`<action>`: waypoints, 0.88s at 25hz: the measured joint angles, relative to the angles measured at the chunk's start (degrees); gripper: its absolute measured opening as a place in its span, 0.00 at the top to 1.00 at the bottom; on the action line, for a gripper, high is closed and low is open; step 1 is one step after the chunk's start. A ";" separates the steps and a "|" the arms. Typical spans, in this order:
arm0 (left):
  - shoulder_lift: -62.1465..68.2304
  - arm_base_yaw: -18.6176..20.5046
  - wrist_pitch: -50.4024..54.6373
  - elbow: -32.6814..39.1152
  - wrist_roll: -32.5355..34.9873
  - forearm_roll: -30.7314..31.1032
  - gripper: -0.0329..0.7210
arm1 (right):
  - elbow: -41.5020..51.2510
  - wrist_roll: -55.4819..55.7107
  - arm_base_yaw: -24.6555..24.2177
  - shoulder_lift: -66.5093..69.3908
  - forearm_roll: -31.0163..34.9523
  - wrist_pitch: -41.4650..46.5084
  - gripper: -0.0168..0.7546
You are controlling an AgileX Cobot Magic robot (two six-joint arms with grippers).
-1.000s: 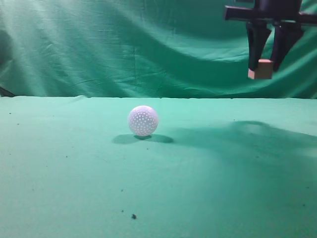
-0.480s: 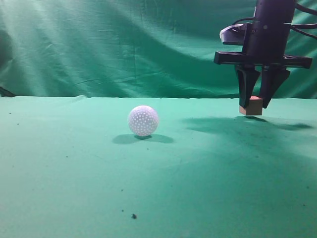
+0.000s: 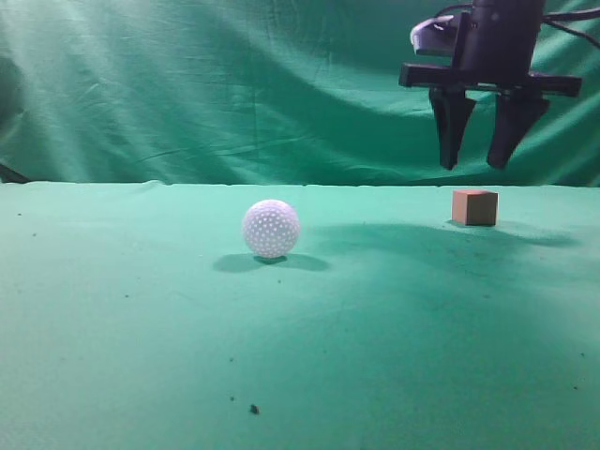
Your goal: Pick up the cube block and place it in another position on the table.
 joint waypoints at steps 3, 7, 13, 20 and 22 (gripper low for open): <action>0.00 0.00 0.00 0.00 0.00 0.00 0.61 | -1.53 0.00 0.00 -4.25 0.00 1.65 0.91; 0.00 0.00 0.00 0.00 0.00 0.00 0.61 | -1.89 0.37 0.00 -12.90 0.00 4.51 0.98; 0.00 0.00 0.00 0.00 0.00 0.00 0.61 | 0.74 0.71 0.00 -25.70 0.00 6.87 0.98; 0.00 0.00 0.00 0.00 0.00 0.00 0.61 | 14.44 2.13 0.00 -38.98 0.00 4.89 0.98; 0.00 0.00 0.00 0.00 0.00 0.00 0.61 | 23.13 2.52 0.00 -46.12 0.00 2.43 0.98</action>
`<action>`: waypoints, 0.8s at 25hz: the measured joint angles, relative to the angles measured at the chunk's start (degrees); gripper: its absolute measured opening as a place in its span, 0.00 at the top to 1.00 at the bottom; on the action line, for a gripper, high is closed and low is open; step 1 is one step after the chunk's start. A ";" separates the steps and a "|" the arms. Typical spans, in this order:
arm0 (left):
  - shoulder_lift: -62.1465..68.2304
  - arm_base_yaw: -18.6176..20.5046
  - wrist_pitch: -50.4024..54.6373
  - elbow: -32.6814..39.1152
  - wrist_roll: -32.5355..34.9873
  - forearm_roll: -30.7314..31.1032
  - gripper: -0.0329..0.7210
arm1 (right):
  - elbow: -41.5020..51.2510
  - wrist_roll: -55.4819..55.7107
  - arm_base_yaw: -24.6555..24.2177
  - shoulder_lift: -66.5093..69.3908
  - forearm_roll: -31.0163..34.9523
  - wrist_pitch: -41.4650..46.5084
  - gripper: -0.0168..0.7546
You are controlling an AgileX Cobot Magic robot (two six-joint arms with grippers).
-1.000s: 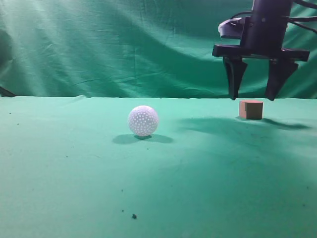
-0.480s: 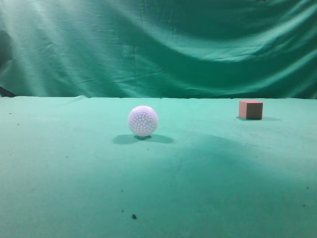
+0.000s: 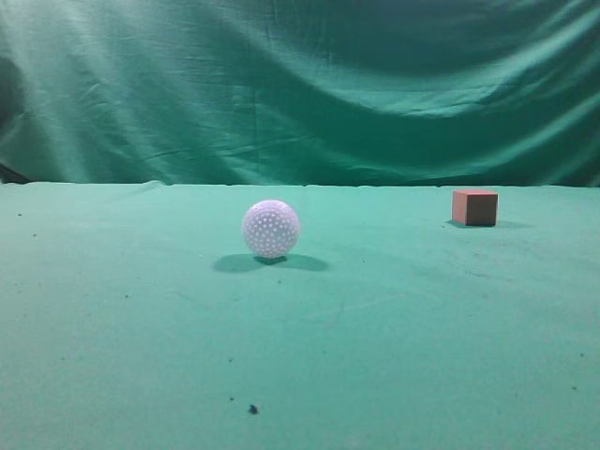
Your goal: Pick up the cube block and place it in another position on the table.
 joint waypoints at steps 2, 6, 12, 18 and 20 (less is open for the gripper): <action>0.00 0.00 0.00 0.00 0.00 0.00 0.61 | 5.46 0.03 0.00 -4.27 0.12 -1.89 0.98; 0.00 0.00 0.00 0.00 0.00 0.00 0.61 | 15.15 0.12 0.00 -13.01 1.81 -5.83 0.98; 0.00 0.00 0.00 0.00 0.00 0.00 0.61 | 21.44 0.14 0.00 -23.80 2.55 -5.90 0.98; 0.00 0.00 0.00 0.00 0.00 0.00 0.61 | 21.44 -0.10 0.00 -32.09 1.85 0.58 0.98; 0.00 0.00 0.00 0.00 0.00 0.00 0.61 | 21.87 -0.10 0.00 -33.27 0.32 2.07 0.98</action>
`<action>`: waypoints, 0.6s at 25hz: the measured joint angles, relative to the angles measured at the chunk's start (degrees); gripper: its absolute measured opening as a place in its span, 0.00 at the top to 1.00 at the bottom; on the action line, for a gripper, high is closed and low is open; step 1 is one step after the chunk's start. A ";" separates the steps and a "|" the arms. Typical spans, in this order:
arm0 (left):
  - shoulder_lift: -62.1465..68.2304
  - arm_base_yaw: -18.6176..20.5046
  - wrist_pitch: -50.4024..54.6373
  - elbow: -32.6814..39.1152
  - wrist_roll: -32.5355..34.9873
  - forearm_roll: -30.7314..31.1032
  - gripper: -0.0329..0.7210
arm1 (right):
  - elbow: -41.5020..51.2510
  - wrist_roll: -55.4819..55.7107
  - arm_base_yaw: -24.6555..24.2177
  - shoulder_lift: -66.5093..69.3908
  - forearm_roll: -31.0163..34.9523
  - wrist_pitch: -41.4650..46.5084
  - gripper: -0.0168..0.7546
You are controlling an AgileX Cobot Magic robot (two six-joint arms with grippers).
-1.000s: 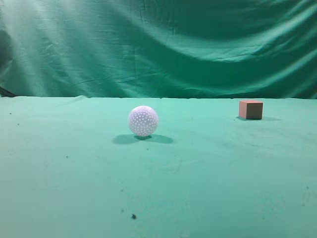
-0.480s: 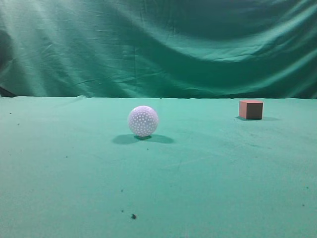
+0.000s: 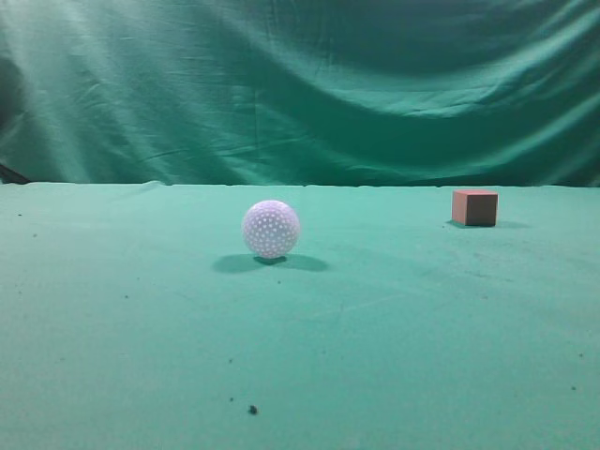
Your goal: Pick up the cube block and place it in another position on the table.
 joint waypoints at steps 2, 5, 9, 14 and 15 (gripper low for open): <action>0.00 0.00 0.00 0.00 0.00 0.00 0.61 | 1.28 0.00 0.00 -0.34 -2.40 -0.14 0.98; 0.00 0.00 0.00 0.00 0.00 0.00 0.61 | 4.99 0.00 0.00 -1.45 -6.11 -4.62 0.98; 0.00 0.00 0.00 0.00 0.00 0.00 0.61 | 14.94 0.00 -3.12 -7.67 -7.57 -17.01 0.98; 0.00 0.00 0.00 0.00 0.00 0.00 0.61 | 30.12 0.00 -9.62 -19.46 -7.84 -31.20 0.98; 0.00 0.00 0.00 0.00 0.00 0.00 0.61 | 32.73 0.00 -11.28 -22.31 -7.84 -33.60 0.98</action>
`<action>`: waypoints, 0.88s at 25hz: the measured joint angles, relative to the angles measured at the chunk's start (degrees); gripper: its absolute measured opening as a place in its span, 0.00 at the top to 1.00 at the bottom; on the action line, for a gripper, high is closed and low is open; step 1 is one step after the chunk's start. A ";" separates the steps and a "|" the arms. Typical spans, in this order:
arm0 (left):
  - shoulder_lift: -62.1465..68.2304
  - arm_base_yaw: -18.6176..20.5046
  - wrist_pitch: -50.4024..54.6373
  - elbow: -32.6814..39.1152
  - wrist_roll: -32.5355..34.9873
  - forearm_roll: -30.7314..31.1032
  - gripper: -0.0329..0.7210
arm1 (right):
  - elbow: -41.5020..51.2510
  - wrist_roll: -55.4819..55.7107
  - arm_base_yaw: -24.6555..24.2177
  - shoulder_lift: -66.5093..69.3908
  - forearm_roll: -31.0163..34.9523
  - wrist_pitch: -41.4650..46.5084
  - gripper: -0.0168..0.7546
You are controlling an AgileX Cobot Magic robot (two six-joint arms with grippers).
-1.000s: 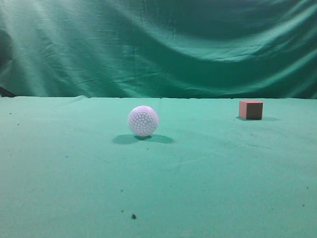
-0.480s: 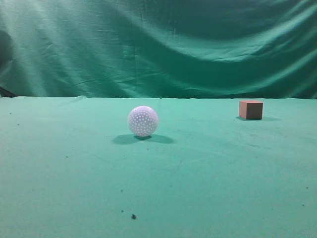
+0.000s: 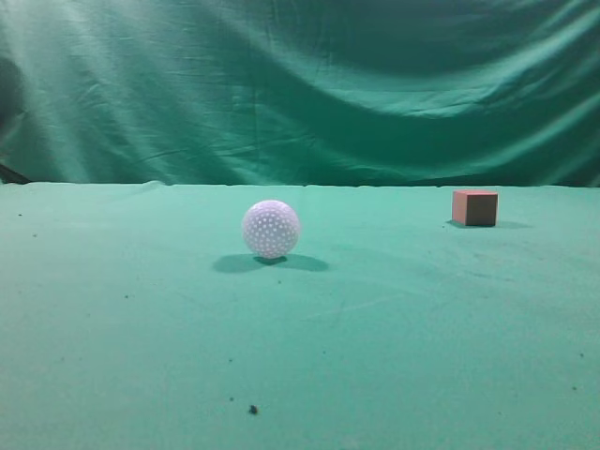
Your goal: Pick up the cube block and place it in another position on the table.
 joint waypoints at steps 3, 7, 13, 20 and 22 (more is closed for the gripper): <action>0.00 0.00 0.00 0.00 0.00 0.00 0.61 | 9.00 0.10 -4.22 -7.51 0.53 -5.51 0.98; 0.00 0.00 0.00 0.00 0.00 0.00 0.61 | 19.96 0.10 -6.32 -16.24 1.75 -11.10 0.98; 0.00 0.00 0.00 0.00 0.00 0.00 0.61 | 23.92 0.00 -5.31 -17.93 4.22 -9.86 0.98; 0.00 0.00 0.00 0.00 0.00 0.00 0.61 | 23.92 0.00 -4.18 -17.93 4.65 -9.58 0.98; 0.00 0.00 0.00 0.00 0.00 0.00 0.61 | 23.92 0.00 -4.18 -17.93 4.65 -9.58 0.98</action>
